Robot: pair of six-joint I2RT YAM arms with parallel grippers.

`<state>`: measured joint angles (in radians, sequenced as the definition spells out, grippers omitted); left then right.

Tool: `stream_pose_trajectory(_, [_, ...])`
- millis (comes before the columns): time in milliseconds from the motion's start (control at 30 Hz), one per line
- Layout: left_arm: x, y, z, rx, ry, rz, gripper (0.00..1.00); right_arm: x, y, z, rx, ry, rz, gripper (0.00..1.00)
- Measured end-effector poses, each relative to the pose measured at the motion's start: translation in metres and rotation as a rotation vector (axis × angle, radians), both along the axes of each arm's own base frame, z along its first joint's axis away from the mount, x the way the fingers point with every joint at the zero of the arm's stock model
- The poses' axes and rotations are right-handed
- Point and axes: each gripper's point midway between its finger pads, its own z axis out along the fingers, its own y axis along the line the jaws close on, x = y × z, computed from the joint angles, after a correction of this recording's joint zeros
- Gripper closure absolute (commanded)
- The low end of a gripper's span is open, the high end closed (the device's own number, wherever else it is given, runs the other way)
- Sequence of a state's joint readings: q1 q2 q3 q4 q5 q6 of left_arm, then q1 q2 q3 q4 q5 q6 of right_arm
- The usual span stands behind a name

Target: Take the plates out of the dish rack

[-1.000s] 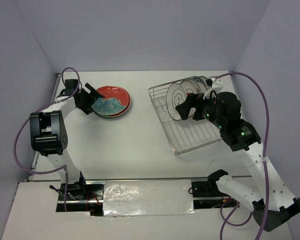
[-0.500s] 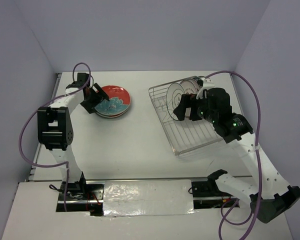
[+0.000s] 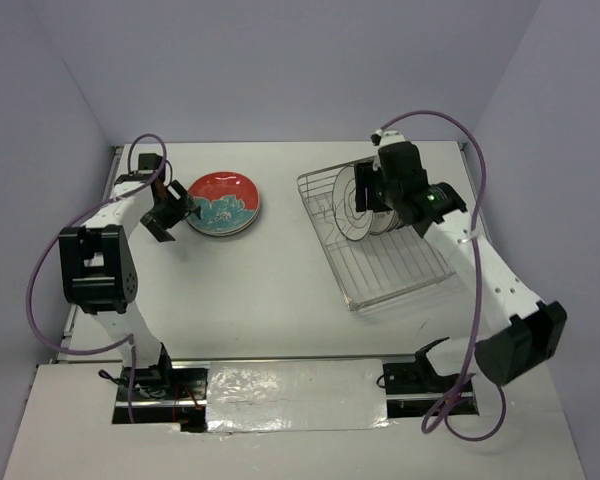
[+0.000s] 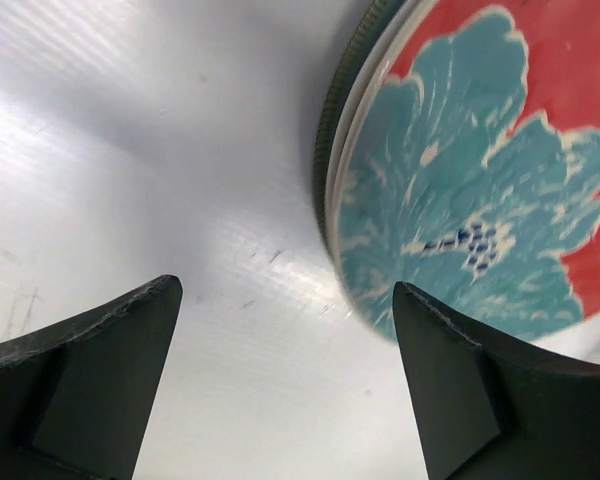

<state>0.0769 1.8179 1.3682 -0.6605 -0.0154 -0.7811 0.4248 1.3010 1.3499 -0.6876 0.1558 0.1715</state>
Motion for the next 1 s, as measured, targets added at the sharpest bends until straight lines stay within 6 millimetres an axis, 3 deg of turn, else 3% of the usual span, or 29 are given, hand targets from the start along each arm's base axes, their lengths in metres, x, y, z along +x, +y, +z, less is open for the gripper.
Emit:
stream_pose_trajectory(133, [-0.027, 0.003, 0.036, 0.031, -0.092, -0.043, 0.00, 0.038, -0.002, -0.012, -0.114, 0.018, -0.044, 0.44])
stream_pose_trajectory(333, [-0.073, -0.004, 0.147, 0.132, -0.470, -0.192, 0.00, 0.081, -0.012, -0.048, -0.301, 0.071, -0.109, 0.54])
stream_pose_trajectory(400, [-0.092, -0.009, 0.166, 0.158, -0.568, -0.247, 0.01, 0.087, -0.015, -0.061, -0.350, 0.096, -0.118, 0.69])
stream_pose_trajectory(433, [-0.100, -0.012, 0.169, 0.165, -0.600, -0.266, 0.01, 0.088, -0.017, -0.068, -0.370, 0.109, -0.121, 0.75])
stream_pose_trajectory(467, [-0.110, -0.015, 0.168, 0.164, -0.616, -0.287, 0.00, 0.089, -0.018, -0.073, -0.387, 0.119, -0.124, 0.95])
stream_pose_trajectory(500, [-0.118, -0.018, 0.165, 0.165, -0.628, -0.310, 0.01, 0.090, -0.021, -0.076, -0.410, 0.124, -0.130, 0.98])
stream_pose_trajectory(667, [-0.143, -0.029, 0.136, 0.133, -0.604, -0.376, 0.00, 0.088, -0.010, -0.065, -0.432, 0.086, -0.124, 1.00])
stream_pose_trajectory(800, [-0.145, -0.036, 0.135, 0.104, -0.606, -0.407, 0.01, 0.081, -0.007, -0.051, -0.482, 0.074, -0.134, 1.00])
stream_pose_trajectory(1000, [-0.142, -0.063, 0.156, -0.001, -0.710, -0.517, 0.00, 0.071, -0.005, 0.015, -0.563, -0.024, -0.183, 1.00])
